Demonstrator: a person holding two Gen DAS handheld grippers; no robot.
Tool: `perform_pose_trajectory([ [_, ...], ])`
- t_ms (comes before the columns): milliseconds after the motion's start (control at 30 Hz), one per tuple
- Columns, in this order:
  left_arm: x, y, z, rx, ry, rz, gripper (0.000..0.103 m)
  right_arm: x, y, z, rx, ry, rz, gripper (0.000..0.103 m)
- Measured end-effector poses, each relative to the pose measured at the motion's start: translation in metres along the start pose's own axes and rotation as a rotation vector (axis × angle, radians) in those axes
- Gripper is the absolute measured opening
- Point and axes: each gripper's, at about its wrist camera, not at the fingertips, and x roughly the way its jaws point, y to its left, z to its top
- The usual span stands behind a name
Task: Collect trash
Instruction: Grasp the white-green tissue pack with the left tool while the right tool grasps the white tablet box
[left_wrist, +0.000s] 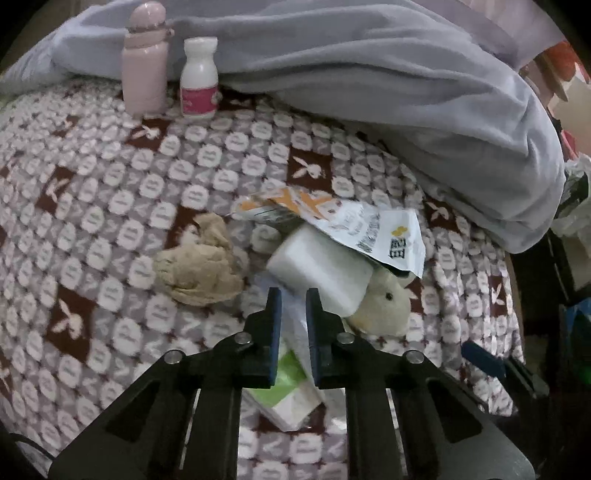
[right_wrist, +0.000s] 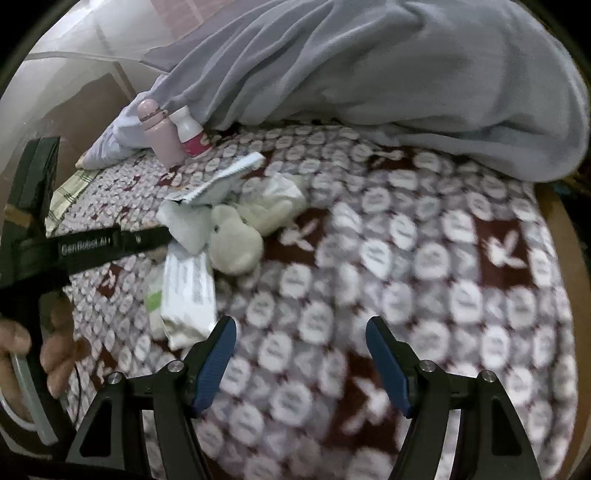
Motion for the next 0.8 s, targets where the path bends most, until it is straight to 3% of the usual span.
perform_pose_trajectory([
  [200, -0.024, 0.026, -0.005, 0.011, -0.02, 0.007, 0.009, 0.013, 0.018, 0.012, -0.02, 0.003, 0.033, 0.07],
  [433, -0.024, 0.051, -0.028, 0.027, 0.037, 0.047, 0.011, 0.039, 0.048, 0.008, -0.073, 0.082, 0.115, 0.07],
  [567, -0.02, 0.059, -0.041, 0.046, 0.057, 0.082, 0.011, 0.061, 0.052, 0.016, -0.021, 0.103, 0.159, 0.07],
  [667, -0.019, 0.061, -0.047, 0.043, 0.068, 0.07, 0.027, 0.073, 0.053, 0.022, 0.018, 0.117, 0.218, 0.07],
  [733, -0.019, 0.06, -0.05, 0.035, 0.067, 0.044, 0.042, 0.072, 0.053, 0.022, 0.012, 0.086, 0.208, 0.054],
  [800, -0.019, 0.057, -0.05, 0.016, 0.065, 0.01, 0.045, 0.066, 0.053, 0.02, -0.01, 0.076, 0.197, 0.05],
])
